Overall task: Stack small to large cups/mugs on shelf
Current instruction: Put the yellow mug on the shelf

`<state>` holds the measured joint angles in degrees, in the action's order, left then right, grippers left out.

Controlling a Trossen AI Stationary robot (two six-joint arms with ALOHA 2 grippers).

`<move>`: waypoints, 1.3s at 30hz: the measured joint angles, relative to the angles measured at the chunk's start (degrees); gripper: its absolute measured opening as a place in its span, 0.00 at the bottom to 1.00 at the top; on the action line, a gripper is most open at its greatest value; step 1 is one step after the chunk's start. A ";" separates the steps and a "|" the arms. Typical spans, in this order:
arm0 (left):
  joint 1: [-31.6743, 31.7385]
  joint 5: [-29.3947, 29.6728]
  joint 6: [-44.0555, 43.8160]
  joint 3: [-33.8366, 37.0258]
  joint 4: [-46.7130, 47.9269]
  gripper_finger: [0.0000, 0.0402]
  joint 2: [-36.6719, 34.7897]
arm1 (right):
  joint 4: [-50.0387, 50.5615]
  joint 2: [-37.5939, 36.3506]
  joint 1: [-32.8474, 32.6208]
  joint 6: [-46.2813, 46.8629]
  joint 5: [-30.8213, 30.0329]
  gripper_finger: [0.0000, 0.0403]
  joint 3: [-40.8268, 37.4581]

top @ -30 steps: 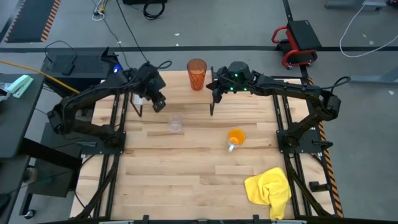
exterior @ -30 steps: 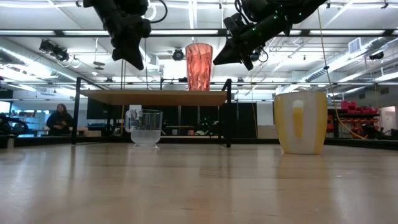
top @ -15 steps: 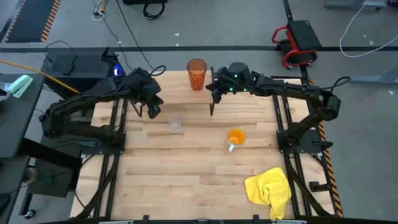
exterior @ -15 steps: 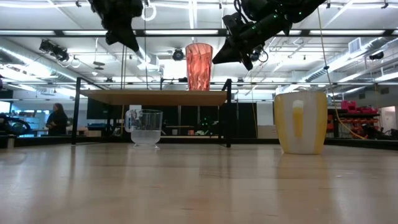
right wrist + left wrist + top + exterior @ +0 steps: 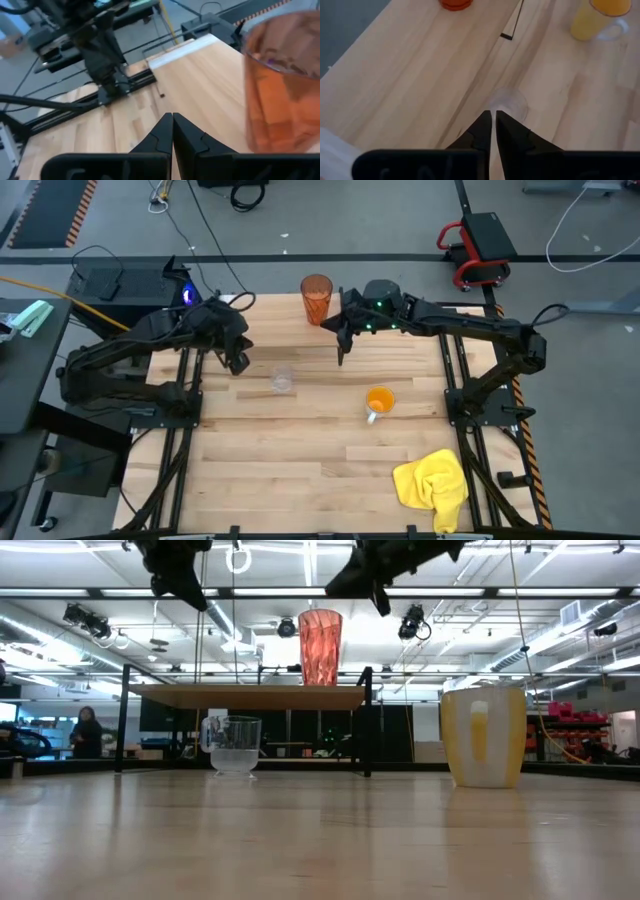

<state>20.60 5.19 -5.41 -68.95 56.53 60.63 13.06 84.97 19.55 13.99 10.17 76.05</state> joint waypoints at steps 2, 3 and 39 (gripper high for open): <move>-0.69 0.03 0.00 0.01 -0.03 0.07 -0.25 | 3.04 0.00 -0.89 -0.45 -0.02 0.04 1.62; -1.04 0.02 0.00 0.00 0.04 0.07 -0.36 | 4.45 0.00 -1.30 -0.52 -0.02 0.04 2.48; -4.52 6.21 -5.55 20.46 -8.25 0.07 -7.99 | 19.12 0.00 -13.37 5.14 -7.59 0.04 7.63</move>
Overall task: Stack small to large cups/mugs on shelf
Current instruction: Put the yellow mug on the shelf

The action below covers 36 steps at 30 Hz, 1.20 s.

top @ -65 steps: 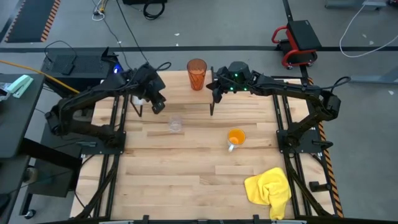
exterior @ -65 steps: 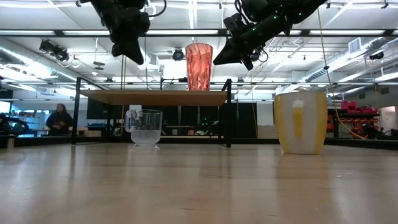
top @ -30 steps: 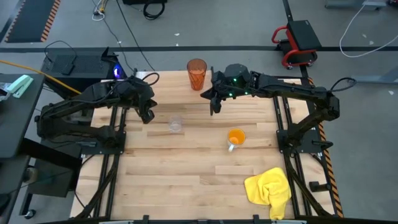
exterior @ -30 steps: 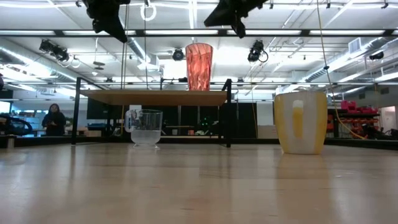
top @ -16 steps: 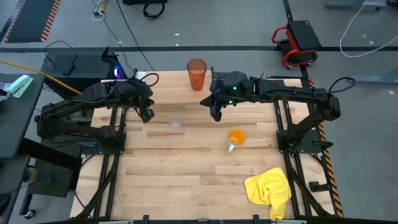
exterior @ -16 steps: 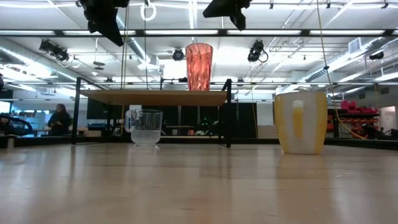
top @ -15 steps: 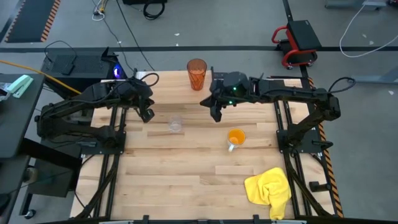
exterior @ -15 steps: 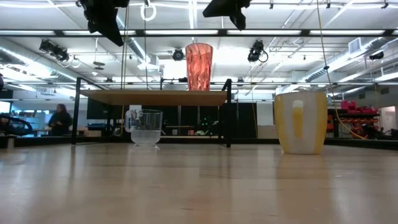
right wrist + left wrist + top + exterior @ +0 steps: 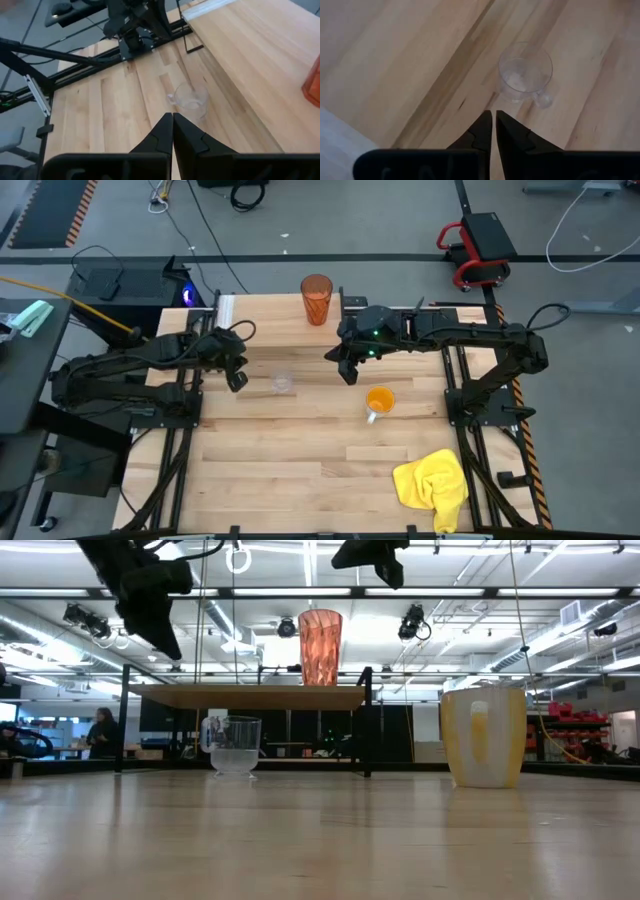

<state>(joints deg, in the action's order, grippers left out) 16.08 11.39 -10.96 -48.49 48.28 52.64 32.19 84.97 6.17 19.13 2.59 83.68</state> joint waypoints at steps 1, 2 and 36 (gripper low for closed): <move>-0.03 -0.02 -0.63 0.87 -0.57 0.07 -0.73 | 0.07 0.00 0.00 0.63 -0.04 0.04 0.00; -0.07 -0.02 -1.03 1.76 -1.00 0.07 -1.44 | 0.42 0.00 0.02 1.40 -0.02 0.04 0.00; -18.35 1.35 -12.15 18.44 -18.19 0.11 -3.98 | 44.19 0.09 -13.14 36.81 -20.63 0.08 -3.54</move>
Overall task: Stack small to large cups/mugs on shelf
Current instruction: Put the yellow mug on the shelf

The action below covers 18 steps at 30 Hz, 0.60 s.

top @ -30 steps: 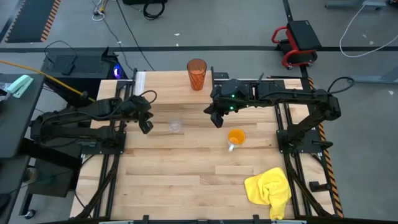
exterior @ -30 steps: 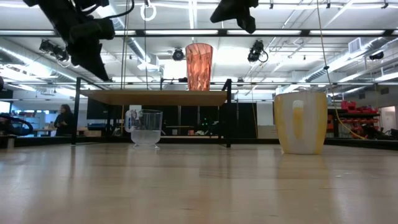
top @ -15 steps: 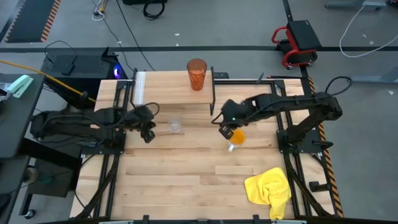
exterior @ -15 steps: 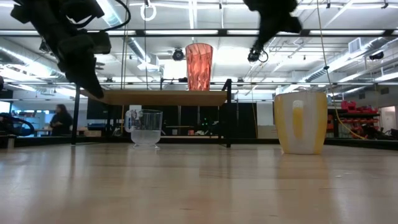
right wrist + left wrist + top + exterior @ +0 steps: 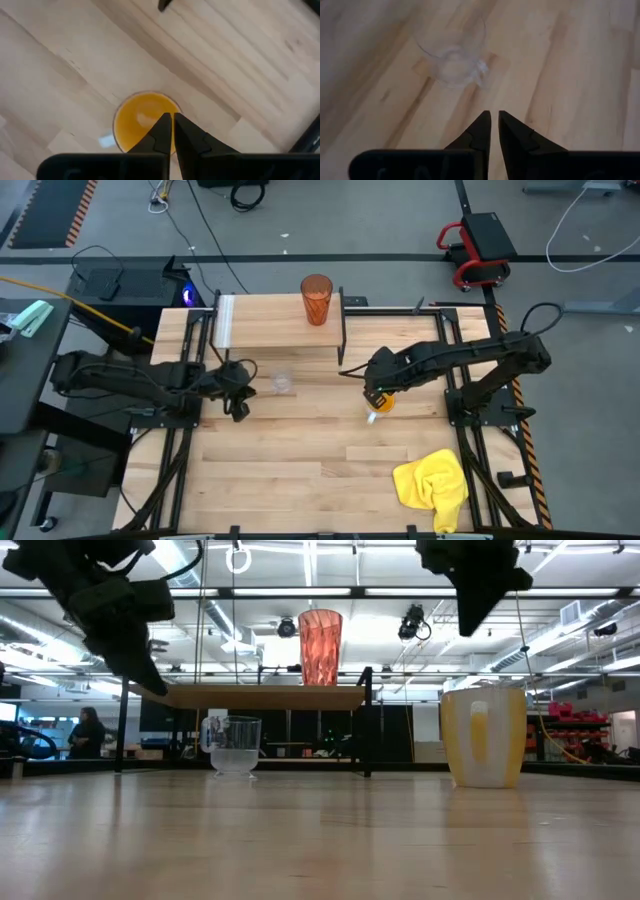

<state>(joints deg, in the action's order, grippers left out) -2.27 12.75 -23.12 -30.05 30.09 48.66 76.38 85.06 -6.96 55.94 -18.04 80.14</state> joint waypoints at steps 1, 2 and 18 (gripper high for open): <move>-0.50 0.08 -0.29 0.90 -0.73 0.10 0.00 | 0.03 0.00 0.00 0.95 0.11 0.10 -0.89; -0.91 0.10 -0.46 1.81 -1.77 0.10 0.00 | 0.18 0.00 0.02 1.25 0.11 0.12 -1.66; -1.90 2.69 -1.31 5.84 -7.94 0.11 0.02 | -5.30 0.00 0.87 2.03 0.69 0.38 -12.95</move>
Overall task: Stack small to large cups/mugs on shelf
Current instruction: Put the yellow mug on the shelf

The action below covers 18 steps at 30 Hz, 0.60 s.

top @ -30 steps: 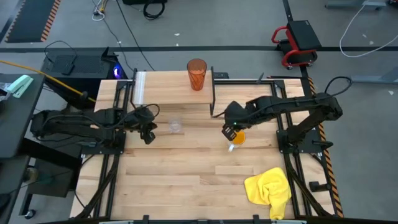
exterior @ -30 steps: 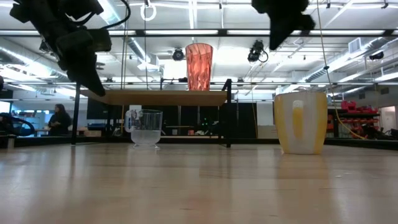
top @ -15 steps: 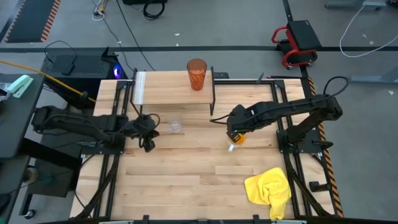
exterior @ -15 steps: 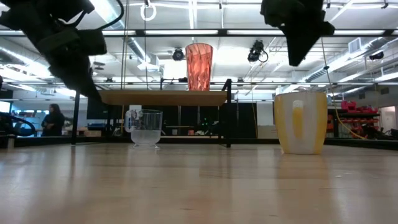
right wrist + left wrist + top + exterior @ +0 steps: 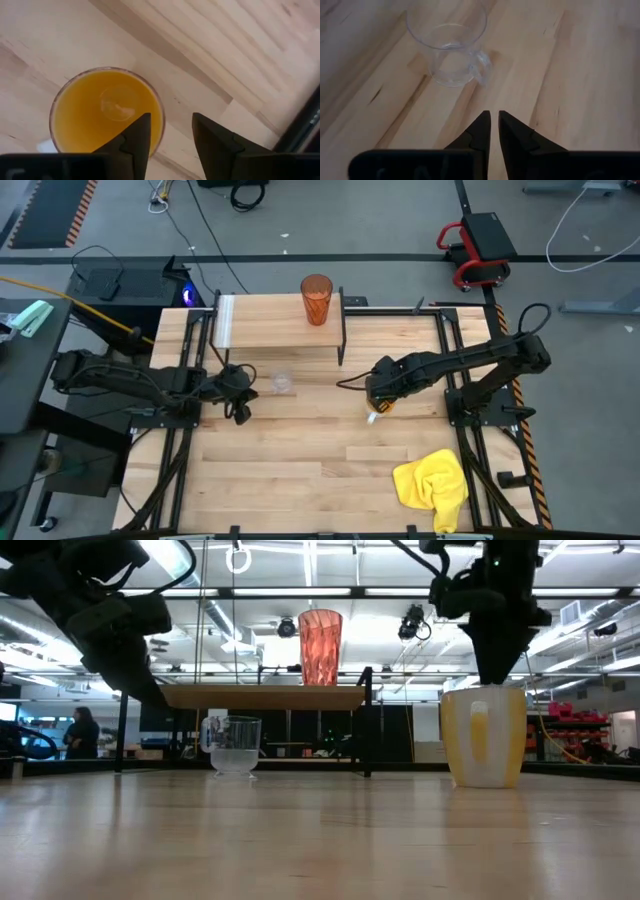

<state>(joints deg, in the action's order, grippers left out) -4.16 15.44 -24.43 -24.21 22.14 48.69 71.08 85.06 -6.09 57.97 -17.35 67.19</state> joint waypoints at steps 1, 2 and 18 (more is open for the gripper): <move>0.00 0.00 0.02 0.00 -0.23 0.12 0.00 | -0.74 0.00 0.00 -0.58 0.49 0.38 -0.56; 0.00 0.00 0.07 0.00 -0.52 0.12 0.00 | -1.78 0.00 0.11 -0.97 0.75 0.38 -1.05; 0.00 0.00 1.03 0.00 -1.21 0.13 0.00 | -7.28 0.00 1.83 -3.32 3.64 0.36 -5.42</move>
<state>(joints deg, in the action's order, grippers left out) -4.16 15.44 -23.39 -24.21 20.93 48.69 63.80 85.06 -4.26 54.65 -13.71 61.77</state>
